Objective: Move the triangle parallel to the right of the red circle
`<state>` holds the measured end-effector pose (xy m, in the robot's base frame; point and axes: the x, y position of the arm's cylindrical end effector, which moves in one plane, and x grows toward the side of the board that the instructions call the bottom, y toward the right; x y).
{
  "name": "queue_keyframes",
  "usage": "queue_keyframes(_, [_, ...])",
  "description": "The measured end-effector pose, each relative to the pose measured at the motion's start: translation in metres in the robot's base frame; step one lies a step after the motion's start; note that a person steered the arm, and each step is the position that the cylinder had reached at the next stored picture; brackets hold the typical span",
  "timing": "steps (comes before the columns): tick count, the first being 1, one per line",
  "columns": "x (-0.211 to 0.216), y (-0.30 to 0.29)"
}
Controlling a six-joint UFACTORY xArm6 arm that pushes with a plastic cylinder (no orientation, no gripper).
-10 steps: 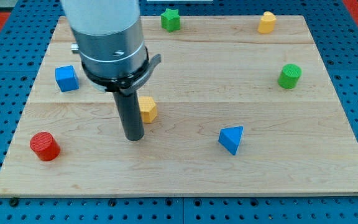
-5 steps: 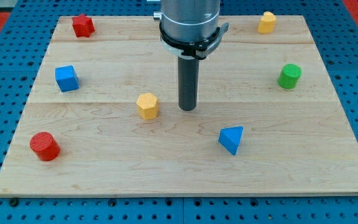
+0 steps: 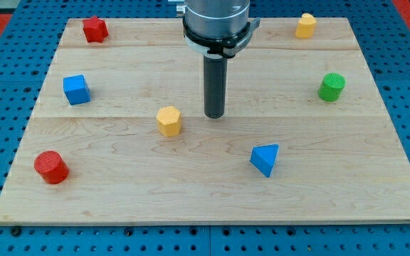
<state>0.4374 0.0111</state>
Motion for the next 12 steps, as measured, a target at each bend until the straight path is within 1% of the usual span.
queue_keyframes(1, [0.000,0.001])
queue_keyframes(2, [-0.006,0.077])
queue_keyframes(3, [0.019,0.145])
queue_keyframes(4, [0.076,0.150])
queue_keyframes(5, [0.098,0.103])
queue_keyframes(6, [0.090,0.039])
queue_keyframes(7, [0.066,0.031])
queue_keyframes(8, [0.069,-0.004])
queue_keyframes(9, [0.093,-0.012])
queue_keyframes(10, [0.075,-0.030])
queue_keyframes(11, [0.071,-0.092])
queue_keyframes(12, [0.043,-0.092])
